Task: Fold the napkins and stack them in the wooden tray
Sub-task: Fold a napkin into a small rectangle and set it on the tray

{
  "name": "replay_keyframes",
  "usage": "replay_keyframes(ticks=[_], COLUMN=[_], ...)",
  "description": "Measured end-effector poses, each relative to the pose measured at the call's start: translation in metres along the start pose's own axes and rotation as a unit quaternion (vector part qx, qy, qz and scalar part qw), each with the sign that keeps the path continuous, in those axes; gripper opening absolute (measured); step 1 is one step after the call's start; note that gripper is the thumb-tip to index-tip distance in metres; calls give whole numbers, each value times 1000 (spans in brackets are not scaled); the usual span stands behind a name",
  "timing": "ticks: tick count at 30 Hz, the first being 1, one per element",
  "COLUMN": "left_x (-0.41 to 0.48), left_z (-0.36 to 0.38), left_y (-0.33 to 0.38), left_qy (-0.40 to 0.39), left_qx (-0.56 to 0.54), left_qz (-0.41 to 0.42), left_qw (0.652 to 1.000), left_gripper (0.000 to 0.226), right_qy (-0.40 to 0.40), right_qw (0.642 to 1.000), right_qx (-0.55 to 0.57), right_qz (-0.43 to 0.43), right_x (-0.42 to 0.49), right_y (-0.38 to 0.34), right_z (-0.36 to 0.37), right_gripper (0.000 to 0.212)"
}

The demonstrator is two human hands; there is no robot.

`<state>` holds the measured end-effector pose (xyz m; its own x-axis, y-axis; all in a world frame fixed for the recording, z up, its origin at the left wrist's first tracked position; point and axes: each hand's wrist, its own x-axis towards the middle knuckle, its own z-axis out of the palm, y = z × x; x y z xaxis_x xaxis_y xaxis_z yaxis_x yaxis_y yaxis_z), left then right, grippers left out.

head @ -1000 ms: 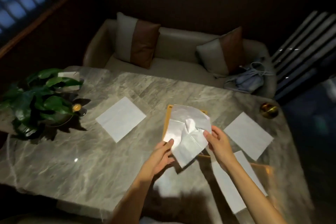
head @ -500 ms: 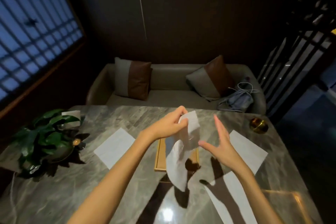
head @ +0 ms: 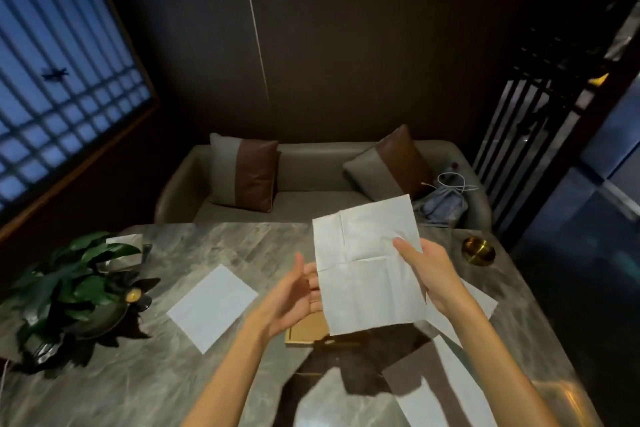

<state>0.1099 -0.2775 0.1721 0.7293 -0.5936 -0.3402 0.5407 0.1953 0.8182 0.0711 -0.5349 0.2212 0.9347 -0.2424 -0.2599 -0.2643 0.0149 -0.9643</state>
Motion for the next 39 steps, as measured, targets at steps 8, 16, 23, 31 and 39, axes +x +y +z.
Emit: replay_keyframes(ticks=[8,16,23,31,39], left_x=[4,-1,-12,-3,4], left_z=[22,11,5,-1,-9], left_y=[10,23,36,38,38], left_qy=[129,164,141,204,220], left_qx=[172,262,229,321,257], left_qz=[90,107,184,221,255], left_qw=[972,945,945,898,906], left_gripper=[22,17,31,48,24], right_qy=[-77,-50,19,15,-7], right_qw=[996,999,997,987,989], right_qx=[-53,10,-10,-86,-49], right_qz=[10,-1,-69,-132,-136], right_x=[-8,-6,4,2,2], right_y=[23,20,17,7,6], right_z=[-22,-22,-17,-13,-18], right_gripper=[14,21,46,46,21])
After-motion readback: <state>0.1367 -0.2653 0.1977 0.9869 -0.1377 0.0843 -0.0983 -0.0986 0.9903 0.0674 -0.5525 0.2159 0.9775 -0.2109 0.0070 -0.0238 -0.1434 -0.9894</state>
